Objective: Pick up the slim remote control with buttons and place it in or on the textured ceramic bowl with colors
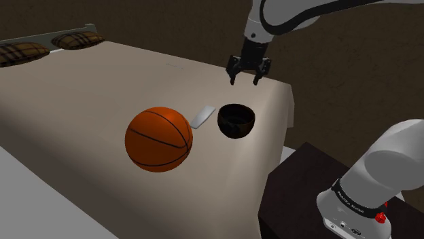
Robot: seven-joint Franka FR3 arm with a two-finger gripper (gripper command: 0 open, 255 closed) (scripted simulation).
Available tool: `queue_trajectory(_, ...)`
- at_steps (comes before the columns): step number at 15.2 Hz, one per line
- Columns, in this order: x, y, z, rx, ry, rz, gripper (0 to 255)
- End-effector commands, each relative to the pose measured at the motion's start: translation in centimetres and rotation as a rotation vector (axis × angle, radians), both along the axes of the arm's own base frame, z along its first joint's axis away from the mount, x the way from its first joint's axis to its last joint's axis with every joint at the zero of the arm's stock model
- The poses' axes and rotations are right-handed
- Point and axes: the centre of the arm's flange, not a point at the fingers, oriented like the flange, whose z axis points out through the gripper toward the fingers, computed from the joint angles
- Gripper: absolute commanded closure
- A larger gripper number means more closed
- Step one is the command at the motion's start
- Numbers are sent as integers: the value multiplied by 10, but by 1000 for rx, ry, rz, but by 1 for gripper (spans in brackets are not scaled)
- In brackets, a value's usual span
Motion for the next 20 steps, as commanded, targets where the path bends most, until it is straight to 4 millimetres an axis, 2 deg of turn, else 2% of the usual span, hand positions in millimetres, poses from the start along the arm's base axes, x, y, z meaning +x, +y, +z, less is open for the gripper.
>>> queue_trajectory(1,17,8,-21,3,9,-57,0)
queue_trajectory(10,103,34,-105,10,50,-298,0)
queue_trajectory(20,199,39,-202,18,97,-566,0)
